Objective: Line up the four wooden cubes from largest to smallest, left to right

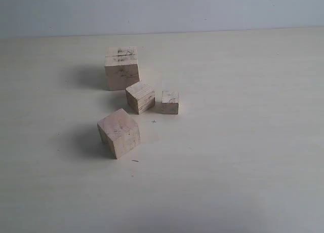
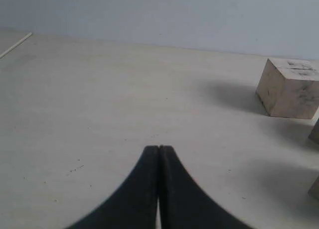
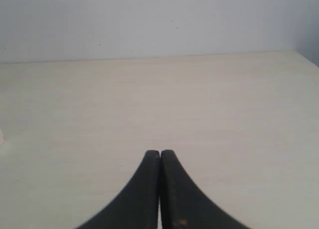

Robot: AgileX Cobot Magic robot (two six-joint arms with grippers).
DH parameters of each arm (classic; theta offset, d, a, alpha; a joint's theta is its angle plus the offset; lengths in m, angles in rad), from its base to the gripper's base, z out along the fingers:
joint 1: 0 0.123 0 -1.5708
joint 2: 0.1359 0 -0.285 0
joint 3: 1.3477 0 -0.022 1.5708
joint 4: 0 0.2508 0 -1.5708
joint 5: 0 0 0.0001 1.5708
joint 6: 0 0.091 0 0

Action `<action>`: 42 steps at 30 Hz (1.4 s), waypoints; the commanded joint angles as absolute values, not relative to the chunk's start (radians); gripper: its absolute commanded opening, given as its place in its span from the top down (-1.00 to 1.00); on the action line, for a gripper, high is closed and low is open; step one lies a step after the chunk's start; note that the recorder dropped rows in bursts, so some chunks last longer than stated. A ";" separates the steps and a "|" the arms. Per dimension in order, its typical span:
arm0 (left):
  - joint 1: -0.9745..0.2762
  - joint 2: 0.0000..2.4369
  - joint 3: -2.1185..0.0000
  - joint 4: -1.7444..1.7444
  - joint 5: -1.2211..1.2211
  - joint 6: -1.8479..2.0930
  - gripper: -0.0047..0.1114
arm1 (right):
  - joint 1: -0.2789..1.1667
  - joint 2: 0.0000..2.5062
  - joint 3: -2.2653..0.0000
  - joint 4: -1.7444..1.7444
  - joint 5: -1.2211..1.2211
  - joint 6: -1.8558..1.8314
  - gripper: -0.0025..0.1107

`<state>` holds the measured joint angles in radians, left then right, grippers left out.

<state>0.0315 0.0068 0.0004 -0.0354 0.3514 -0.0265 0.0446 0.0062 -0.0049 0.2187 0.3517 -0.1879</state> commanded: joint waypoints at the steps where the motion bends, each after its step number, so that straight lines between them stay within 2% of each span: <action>1: 0.035 0.000 0.000 -0.036 0.351 -0.034 0.92 | 0.047 0.000 0.000 0.215 0.349 -0.187 0.96; 10: 0.035 0.000 0.000 -0.036 0.351 -0.034 0.92 | 0.047 0.000 0.000 0.215 0.334 -0.188 0.96; 17: 0.035 0.000 0.000 -0.036 0.351 -0.034 0.92 | 0.047 0.000 0.000 0.356 0.015 -0.173 0.96; 24: 0.035 0.000 0.000 -0.036 0.351 -0.034 0.92 | 0.047 0.000 0.000 0.356 -0.103 -0.175 0.96; 29: 0.035 0.000 0.000 -0.036 0.351 -0.034 0.92 | 0.047 0.000 -0.012 0.396 -0.294 -0.070 0.96; 34: 0.035 0.000 0.000 -0.036 0.351 -0.034 0.92 | 0.047 0.039 -0.181 0.415 -0.154 -0.071 0.96; 42: 0.035 0.000 0.000 -0.036 0.351 -0.034 0.92 | 0.047 0.474 -0.619 0.415 0.242 -0.071 0.96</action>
